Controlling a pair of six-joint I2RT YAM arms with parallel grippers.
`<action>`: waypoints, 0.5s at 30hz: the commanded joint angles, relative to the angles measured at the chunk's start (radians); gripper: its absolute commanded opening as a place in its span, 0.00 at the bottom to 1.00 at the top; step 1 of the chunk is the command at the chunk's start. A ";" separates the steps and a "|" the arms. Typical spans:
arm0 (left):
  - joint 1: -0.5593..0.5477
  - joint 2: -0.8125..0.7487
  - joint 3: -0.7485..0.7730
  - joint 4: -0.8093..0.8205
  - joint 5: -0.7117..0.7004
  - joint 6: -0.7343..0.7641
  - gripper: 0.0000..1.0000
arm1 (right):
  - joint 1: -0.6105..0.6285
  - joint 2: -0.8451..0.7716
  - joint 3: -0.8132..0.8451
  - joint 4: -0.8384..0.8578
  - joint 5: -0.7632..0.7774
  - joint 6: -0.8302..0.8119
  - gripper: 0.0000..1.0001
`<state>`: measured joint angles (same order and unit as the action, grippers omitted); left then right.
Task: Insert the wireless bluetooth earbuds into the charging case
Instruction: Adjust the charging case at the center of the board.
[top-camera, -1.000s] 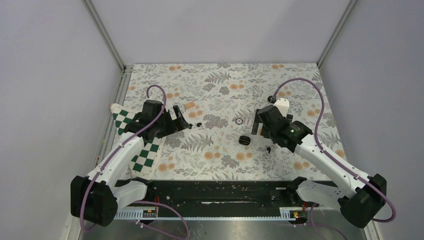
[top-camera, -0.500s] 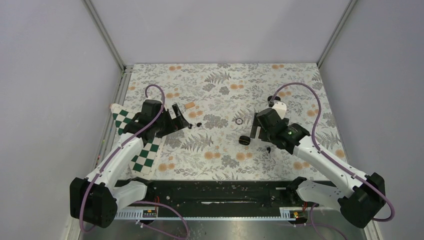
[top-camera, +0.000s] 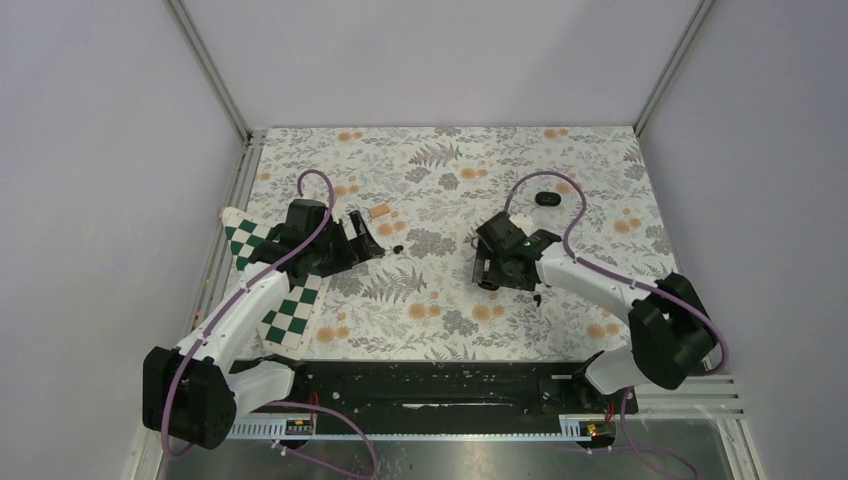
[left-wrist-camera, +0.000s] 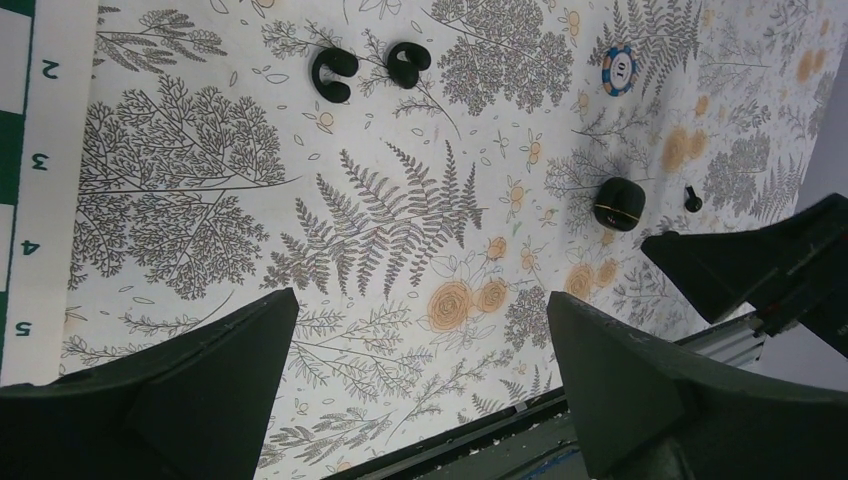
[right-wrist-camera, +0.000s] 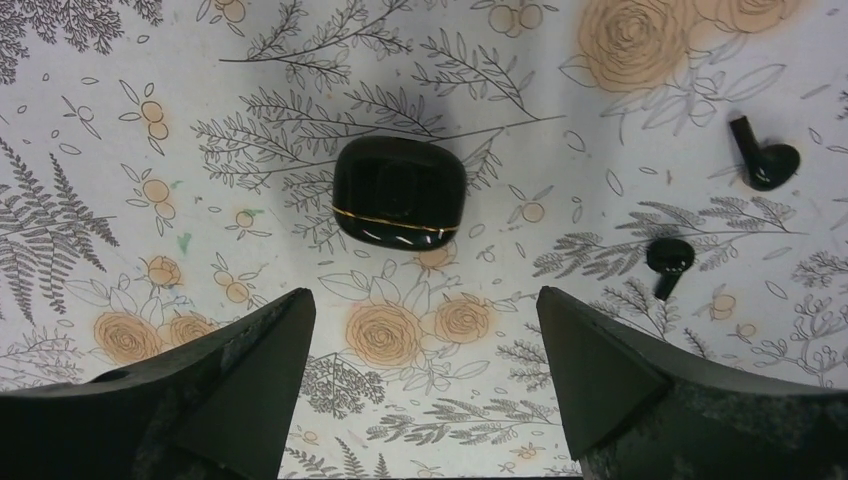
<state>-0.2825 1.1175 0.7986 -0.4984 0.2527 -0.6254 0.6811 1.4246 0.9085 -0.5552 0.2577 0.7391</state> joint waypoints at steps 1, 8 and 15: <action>0.001 0.004 0.044 0.046 0.045 0.012 0.99 | 0.015 0.081 0.088 0.009 0.012 0.014 0.88; 0.001 -0.011 0.044 0.044 0.053 0.017 0.99 | 0.015 0.217 0.187 -0.024 -0.008 -0.042 0.86; 0.001 -0.020 0.036 0.044 0.059 0.017 0.99 | 0.014 0.324 0.256 -0.022 -0.093 -0.060 0.87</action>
<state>-0.2825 1.1210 0.8017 -0.4984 0.2855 -0.6212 0.6876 1.7000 1.1023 -0.5564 0.2180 0.7029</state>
